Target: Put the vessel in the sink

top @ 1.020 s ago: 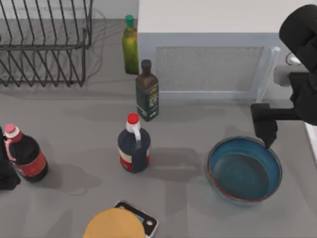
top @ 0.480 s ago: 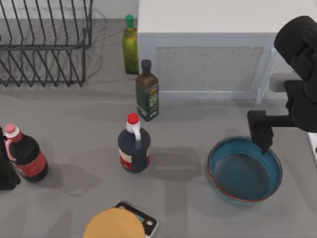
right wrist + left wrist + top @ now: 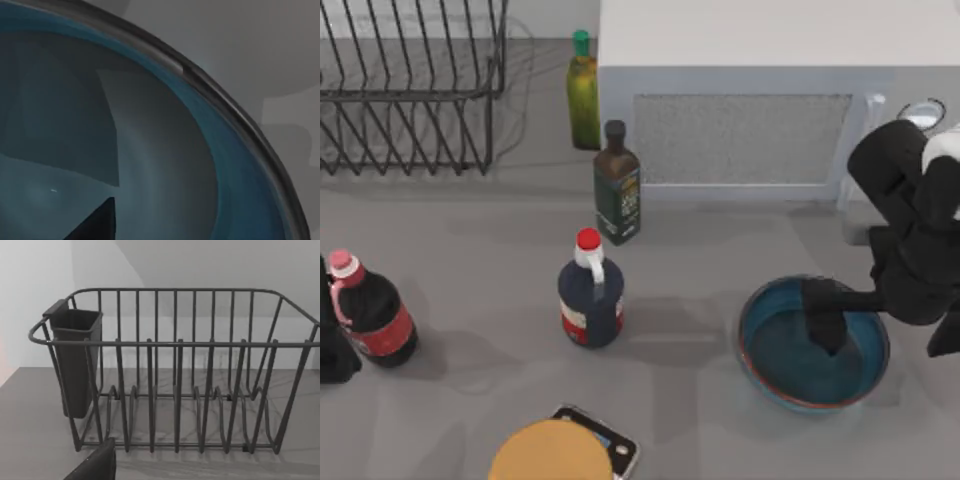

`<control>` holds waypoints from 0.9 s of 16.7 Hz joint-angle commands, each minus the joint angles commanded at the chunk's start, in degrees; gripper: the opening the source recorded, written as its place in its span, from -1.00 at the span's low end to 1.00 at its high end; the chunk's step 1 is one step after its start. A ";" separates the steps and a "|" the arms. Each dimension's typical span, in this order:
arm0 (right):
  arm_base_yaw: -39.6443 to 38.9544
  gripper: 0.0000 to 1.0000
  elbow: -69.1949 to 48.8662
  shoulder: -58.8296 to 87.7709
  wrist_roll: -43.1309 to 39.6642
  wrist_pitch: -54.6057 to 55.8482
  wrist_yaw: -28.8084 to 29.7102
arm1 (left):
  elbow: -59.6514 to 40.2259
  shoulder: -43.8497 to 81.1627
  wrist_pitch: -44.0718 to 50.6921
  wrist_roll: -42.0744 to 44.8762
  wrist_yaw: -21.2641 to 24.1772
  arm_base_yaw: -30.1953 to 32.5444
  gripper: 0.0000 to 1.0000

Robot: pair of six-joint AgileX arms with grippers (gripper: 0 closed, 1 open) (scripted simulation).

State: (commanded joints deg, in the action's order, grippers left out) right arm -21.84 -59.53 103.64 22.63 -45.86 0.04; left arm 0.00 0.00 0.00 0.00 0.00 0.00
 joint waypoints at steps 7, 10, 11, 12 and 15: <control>0.00 0.55 0.10 0.06 0.01 0.13 0.00 | 0.00 0.00 0.00 0.00 0.00 0.00 1.00; 0.00 0.10 0.10 0.06 0.01 0.13 0.00 | 0.00 0.00 0.00 0.00 0.00 0.00 1.00; 0.00 -0.06 0.10 0.06 0.01 0.13 0.00 | 0.00 0.00 0.00 0.00 0.00 0.00 1.00; 0.00 -0.21 0.10 0.06 0.01 0.13 0.00 | 0.00 0.00 0.00 0.00 0.00 0.00 1.00; 0.00 -0.66 0.10 0.06 0.01 0.13 0.00 | 0.00 0.00 0.00 0.00 0.00 0.00 1.00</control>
State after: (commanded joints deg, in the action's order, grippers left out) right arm -21.85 -59.43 103.70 22.64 -45.73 0.04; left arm 0.00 0.00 0.00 0.00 0.00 0.00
